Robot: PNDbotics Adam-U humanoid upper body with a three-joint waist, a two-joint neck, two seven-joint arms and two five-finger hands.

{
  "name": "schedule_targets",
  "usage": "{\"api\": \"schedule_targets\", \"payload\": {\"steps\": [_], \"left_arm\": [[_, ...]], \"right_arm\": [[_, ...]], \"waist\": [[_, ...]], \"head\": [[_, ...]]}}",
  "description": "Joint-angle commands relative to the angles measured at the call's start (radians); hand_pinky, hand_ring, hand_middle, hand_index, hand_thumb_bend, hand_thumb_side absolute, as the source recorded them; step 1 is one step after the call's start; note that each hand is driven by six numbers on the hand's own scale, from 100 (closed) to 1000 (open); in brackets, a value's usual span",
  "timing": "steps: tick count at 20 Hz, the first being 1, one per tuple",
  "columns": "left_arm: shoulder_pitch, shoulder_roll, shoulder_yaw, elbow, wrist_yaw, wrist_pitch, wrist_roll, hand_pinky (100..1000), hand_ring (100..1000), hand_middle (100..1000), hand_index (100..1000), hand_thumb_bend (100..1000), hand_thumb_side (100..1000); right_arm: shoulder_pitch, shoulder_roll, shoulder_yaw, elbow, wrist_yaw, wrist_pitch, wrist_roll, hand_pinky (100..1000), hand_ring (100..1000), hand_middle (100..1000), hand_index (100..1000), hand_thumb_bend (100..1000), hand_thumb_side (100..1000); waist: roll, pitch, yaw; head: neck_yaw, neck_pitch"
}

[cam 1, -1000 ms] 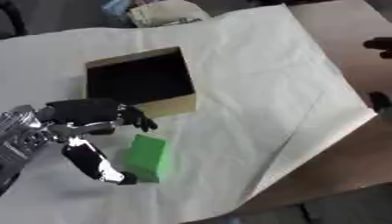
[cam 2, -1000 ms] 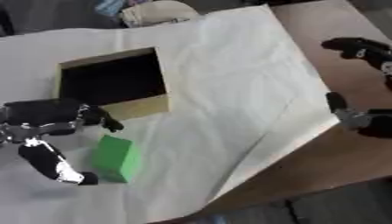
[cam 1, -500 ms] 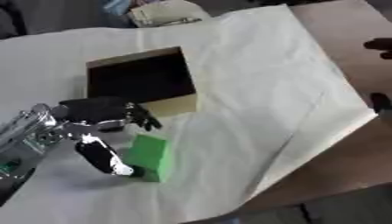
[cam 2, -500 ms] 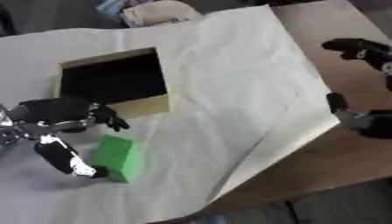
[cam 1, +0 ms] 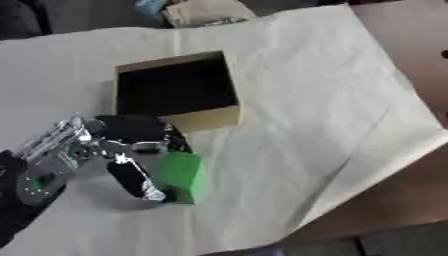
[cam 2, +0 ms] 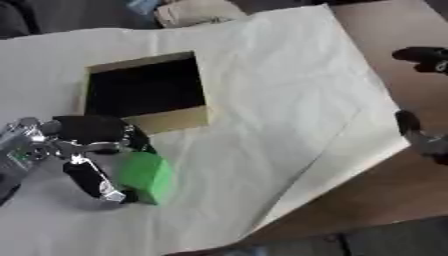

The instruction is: Pick up objects on the table and place them in the box.

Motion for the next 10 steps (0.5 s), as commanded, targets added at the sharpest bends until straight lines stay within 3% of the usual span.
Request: {"api": "schedule_targets", "payload": {"steps": [1,5,10], "left_arm": [[-0.004,0.01,0.008,0.002,-0.011,-0.004,0.0,729,567,491,726,278,437],[-0.007,0.017,0.026,-0.016,-0.001,0.015,0.05,694,491,397,643,140,408],[-0.013,0.072,0.082,-0.085,0.033,0.051,0.101,695,493,396,643,119,406]], "right_arm": [[-0.009,-0.018,-0.012,-0.02,-0.008,0.001,0.001,900,1000,921,1000,100,100],[-0.008,-0.017,-0.013,-0.02,-0.007,0.002,0.0,900,1000,921,1000,100,100],[-0.005,-0.018,-0.012,-0.02,-0.007,0.002,0.002,900,1000,920,1000,100,100]], "waist": [[-0.004,-0.016,0.0],[-0.003,-0.017,0.0],[-0.001,-0.02,-0.001]], "head": [[0.002,0.01],[0.001,0.01],[-0.001,0.009]]}}
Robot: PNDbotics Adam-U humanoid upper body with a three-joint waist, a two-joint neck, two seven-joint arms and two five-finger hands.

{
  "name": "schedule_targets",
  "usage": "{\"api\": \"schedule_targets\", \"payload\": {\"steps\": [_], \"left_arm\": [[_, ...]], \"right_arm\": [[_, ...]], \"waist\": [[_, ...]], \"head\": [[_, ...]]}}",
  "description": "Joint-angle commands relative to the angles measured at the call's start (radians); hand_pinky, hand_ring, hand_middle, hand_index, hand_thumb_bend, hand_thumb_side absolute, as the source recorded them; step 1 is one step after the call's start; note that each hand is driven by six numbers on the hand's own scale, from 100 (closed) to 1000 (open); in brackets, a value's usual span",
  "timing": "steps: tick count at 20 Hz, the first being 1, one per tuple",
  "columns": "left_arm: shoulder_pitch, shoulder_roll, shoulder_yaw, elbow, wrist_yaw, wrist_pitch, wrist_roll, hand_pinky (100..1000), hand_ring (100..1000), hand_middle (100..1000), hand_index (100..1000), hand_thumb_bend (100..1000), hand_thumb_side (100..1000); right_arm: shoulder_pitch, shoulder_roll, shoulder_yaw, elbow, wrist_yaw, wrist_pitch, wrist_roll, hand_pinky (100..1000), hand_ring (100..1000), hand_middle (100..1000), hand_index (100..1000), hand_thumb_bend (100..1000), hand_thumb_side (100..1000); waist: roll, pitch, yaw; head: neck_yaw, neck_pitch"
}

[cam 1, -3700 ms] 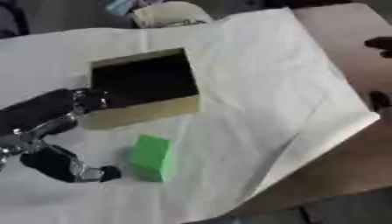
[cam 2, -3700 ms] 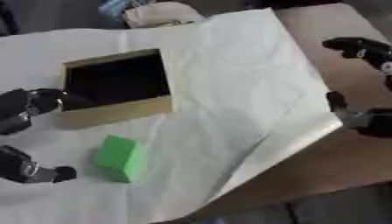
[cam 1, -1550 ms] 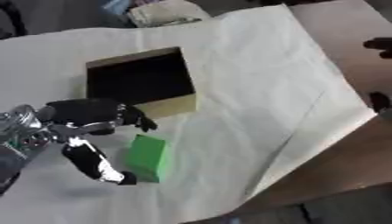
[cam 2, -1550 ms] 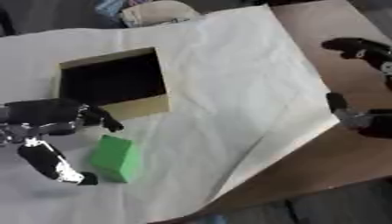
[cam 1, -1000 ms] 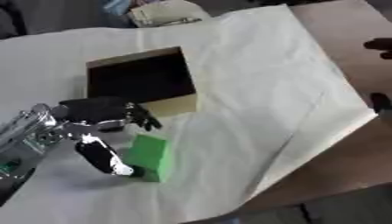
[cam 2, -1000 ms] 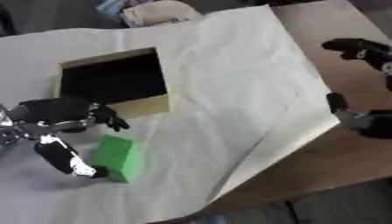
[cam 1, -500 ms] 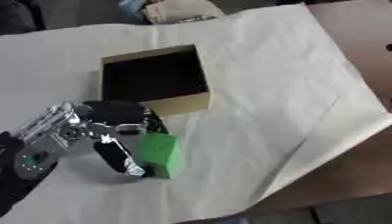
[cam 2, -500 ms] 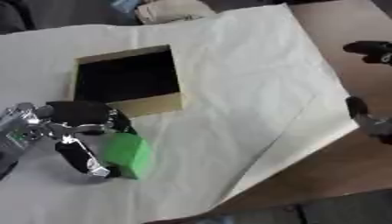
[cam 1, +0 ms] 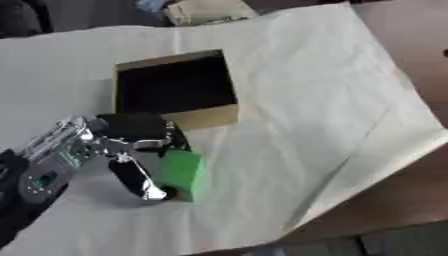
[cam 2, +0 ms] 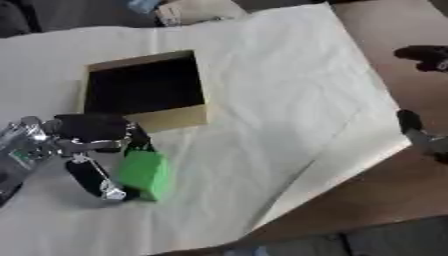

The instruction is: Pick up objects on the table and place them in the box.

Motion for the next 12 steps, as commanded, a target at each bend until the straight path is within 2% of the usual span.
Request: {"api": "schedule_targets", "payload": {"steps": [1,6,12], "left_arm": [[-0.019,0.068,0.061,-0.057,0.025,0.029,0.034,695,493,397,643,118,405],[-0.044,0.103,0.145,-0.063,0.047,0.088,0.091,699,505,400,646,118,401],[-0.096,0.082,0.194,0.045,0.028,0.126,0.147,706,510,404,651,116,400]], "right_arm": [[-0.005,-0.018,-0.011,-0.02,-0.008,0.001,0.002,900,1000,920,1000,100,100],[-0.006,-0.017,-0.007,-0.02,-0.01,0.001,0.008,900,1000,919,1000,100,100],[-0.014,-0.016,-0.001,-0.02,-0.016,-0.001,0.015,900,1000,919,1000,100,100]], "waist": [[-0.001,-0.02,-0.001],[0.002,-0.021,-0.003],[0.002,-0.019,-0.013]], "head": [[-0.001,0.005],[-0.004,0.004],[-0.002,0.002]]}}
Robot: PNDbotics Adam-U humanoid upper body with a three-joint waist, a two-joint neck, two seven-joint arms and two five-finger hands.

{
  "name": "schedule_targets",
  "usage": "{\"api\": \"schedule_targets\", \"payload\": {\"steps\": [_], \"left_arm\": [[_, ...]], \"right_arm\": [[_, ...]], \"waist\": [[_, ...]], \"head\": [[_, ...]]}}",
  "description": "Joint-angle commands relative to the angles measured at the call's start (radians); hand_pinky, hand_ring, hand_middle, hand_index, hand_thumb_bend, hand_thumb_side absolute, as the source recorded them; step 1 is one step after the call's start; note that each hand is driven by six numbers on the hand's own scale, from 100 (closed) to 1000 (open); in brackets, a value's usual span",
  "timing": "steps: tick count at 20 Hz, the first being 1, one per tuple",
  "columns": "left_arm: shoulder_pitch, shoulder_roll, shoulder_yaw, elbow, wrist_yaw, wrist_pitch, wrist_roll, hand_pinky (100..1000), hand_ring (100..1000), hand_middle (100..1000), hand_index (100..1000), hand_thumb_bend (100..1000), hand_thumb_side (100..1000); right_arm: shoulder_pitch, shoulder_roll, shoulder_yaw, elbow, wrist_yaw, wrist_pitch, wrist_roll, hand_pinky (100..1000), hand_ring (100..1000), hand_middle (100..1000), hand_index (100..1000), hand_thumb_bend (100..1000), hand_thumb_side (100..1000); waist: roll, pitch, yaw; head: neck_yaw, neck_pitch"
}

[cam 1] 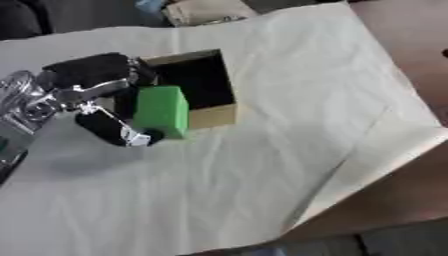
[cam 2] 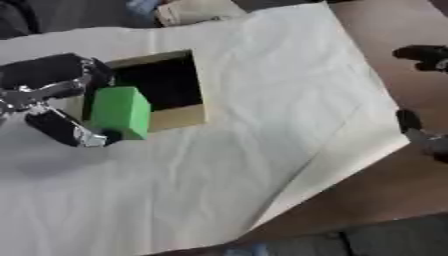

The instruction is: Pick up objects on the table and place them in the box.

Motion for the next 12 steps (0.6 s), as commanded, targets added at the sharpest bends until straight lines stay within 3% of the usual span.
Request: {"api": "schedule_targets", "payload": {"steps": [1,12], "left_arm": [[-0.037,0.008,0.033,0.056,-0.02,0.012,0.025,707,510,405,651,117,400],[-0.122,-0.089,0.076,0.318,-0.135,0.03,0.094,715,515,414,661,113,406]], "right_arm": [[-0.014,-0.016,-0.001,-0.02,-0.012,-0.002,0.006,900,1000,919,1000,100,100],[-0.029,-0.01,0.012,-0.02,-0.024,-0.005,0.021,900,1000,917,1000,100,100]], "waist": [[-0.004,-0.016,-0.005],[-0.01,-0.01,-0.031]], "head": [[0.001,0.002],[0.001,-0.01]]}}
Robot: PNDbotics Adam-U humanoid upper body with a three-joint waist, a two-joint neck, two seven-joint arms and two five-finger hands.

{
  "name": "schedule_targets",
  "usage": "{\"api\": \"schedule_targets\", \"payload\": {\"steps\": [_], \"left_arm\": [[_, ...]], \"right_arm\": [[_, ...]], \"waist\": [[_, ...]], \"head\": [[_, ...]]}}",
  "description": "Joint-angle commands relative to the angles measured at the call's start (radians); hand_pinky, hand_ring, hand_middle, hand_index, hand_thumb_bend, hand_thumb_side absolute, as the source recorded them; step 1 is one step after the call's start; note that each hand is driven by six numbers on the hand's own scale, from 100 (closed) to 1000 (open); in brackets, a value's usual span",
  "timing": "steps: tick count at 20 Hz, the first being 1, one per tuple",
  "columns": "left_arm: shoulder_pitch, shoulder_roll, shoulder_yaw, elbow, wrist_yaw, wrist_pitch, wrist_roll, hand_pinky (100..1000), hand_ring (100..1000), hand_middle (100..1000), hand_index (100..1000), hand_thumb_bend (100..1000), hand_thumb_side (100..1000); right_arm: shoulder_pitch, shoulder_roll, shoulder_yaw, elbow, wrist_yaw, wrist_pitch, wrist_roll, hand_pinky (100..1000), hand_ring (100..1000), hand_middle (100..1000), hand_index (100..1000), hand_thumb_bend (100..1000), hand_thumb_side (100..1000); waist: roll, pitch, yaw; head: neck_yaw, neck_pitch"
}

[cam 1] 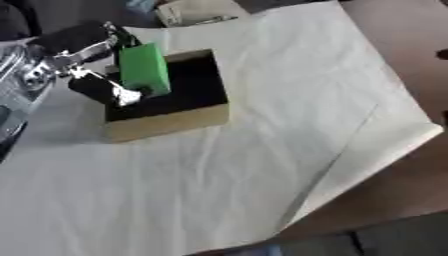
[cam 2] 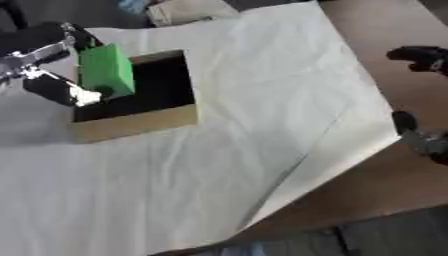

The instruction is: Pick up objects on the table and place them in the box.

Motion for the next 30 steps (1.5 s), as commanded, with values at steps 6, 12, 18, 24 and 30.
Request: {"api": "schedule_targets", "payload": {"steps": [6,12,18,24,30], "left_arm": [[-0.053,-0.05,0.018,0.179,-0.075,-0.036,0.035,725,549,462,695,142,422],[-0.049,-0.098,-0.006,0.253,-0.138,-0.07,0.041,744,601,529,741,184,436],[-0.045,-0.114,-0.01,0.278,-0.177,-0.073,0.058,801,716,671,856,384,501],[-0.042,-0.099,-0.001,0.234,-0.184,-0.064,0.076,881,842,831,937,754,646],[-0.026,-0.047,0.01,0.105,-0.172,-0.07,0.121,900,869,869,958,937,713]], "right_arm": [[-0.013,-0.016,-0.004,-0.02,-0.012,0.0,0.006,900,1000,916,1000,100,100],[-0.015,-0.013,-0.003,-0.02,-0.014,0.001,0.008,900,1000,916,1000,100,100],[-0.014,-0.011,-0.004,-0.02,-0.013,0.002,0.008,899,1000,915,1000,100,100],[-0.012,-0.011,-0.005,-0.02,-0.012,0.005,0.007,899,1000,915,1000,100,100],[-0.009,-0.011,-0.007,-0.02,-0.01,0.008,0.006,899,1000,914,1000,100,100]], "waist": [[-0.008,-0.013,-0.005],[-0.01,-0.011,-0.006],[-0.01,-0.009,-0.004],[-0.009,-0.009,0.0],[-0.01,-0.008,0.006]], "head": [[-0.007,-0.013],[-0.008,-0.019],[-0.008,-0.021],[-0.01,-0.02],[-0.017,-0.019]]}}
